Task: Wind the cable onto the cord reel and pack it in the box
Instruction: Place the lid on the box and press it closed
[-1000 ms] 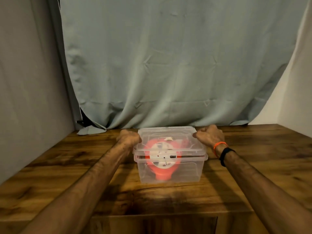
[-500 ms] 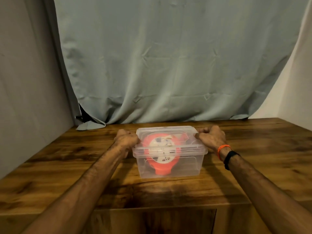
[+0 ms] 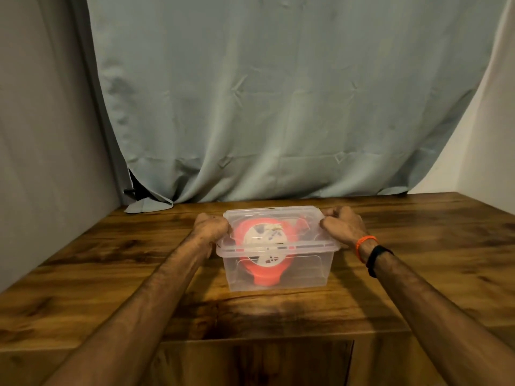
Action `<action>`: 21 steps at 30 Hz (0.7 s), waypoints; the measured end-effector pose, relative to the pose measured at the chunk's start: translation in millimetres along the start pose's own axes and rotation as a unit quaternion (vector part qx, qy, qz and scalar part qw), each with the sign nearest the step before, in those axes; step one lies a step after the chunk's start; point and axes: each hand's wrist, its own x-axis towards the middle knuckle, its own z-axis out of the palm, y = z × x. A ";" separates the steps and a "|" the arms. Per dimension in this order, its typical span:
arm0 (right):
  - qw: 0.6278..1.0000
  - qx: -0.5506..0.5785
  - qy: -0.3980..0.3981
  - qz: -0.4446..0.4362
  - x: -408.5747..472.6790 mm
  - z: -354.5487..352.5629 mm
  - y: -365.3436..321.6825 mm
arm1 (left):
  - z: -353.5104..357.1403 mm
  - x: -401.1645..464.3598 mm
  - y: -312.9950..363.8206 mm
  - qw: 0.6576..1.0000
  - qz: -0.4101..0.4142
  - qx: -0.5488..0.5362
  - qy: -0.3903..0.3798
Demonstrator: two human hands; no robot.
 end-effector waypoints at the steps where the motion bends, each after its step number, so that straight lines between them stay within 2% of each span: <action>1: 1.000 0.000 -0.005 0.007 0.8 -0.4 -3.1 | 2.9 0.0 0.2 1.000 0.003 0.020 0.007; 5: 0.998 -0.010 -0.059 0.016 2.4 1.7 -5.4 | 11.7 -0.6 -6.0 0.994 0.042 0.096 0.040; 9: 0.997 0.028 -0.076 0.009 2.1 7.1 2.7 | 13.0 3.7 -15.1 0.993 0.086 0.076 0.001; 17: 0.993 0.078 -0.090 0.006 2.9 9.5 3.9 | 15.6 7.7 -20.6 0.996 0.078 0.030 -0.003; 21: 0.985 0.148 -0.075 0.055 2.1 12.3 8.2 | 15.6 10.8 -20.6 0.998 0.056 0.036 0.009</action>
